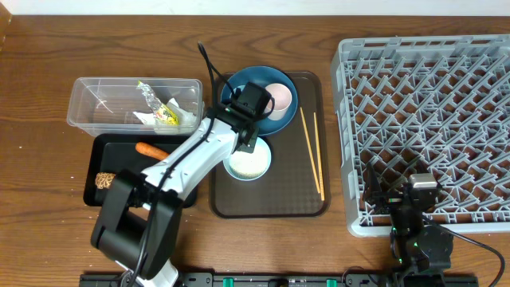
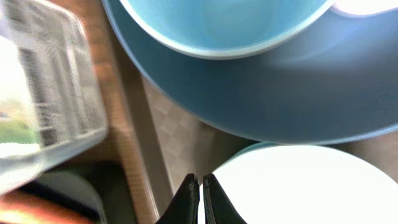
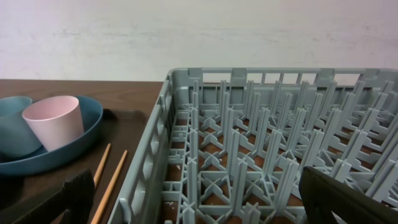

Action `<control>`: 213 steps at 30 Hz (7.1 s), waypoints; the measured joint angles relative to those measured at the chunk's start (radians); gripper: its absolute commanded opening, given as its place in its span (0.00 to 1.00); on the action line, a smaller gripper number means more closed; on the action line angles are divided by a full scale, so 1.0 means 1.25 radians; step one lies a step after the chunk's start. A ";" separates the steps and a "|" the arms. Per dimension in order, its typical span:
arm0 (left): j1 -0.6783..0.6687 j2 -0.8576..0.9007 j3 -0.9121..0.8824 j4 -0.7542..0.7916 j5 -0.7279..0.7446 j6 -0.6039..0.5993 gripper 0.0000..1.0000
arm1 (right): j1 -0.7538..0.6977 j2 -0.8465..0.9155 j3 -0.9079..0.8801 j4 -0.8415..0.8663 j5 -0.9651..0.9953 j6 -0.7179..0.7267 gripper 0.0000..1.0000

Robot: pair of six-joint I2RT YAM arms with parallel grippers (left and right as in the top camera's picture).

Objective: Sort waste into correct bins and load items into the dishwasher rack
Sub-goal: 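Lower the left gripper and grasp the rim of the rice bowl, then lift the rice bowl and carry it left over the black tray, then tilt the bowl with the left gripper to pour rice onto the black tray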

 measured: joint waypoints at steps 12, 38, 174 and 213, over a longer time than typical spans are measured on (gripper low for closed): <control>0.001 -0.085 0.083 -0.098 0.195 0.016 0.35 | 0.000 0.000 0.000 0.000 0.000 0.000 0.99; -0.101 0.074 0.083 -0.093 0.294 0.058 0.46 | 0.000 0.000 0.000 0.000 0.000 0.000 0.99; 0.122 -0.147 0.086 -0.246 0.180 0.039 0.06 | 0.000 0.000 0.000 0.000 0.000 0.000 0.99; 0.720 -0.216 -0.106 -0.220 0.800 0.247 0.06 | 0.000 0.000 0.000 0.000 0.000 0.000 0.99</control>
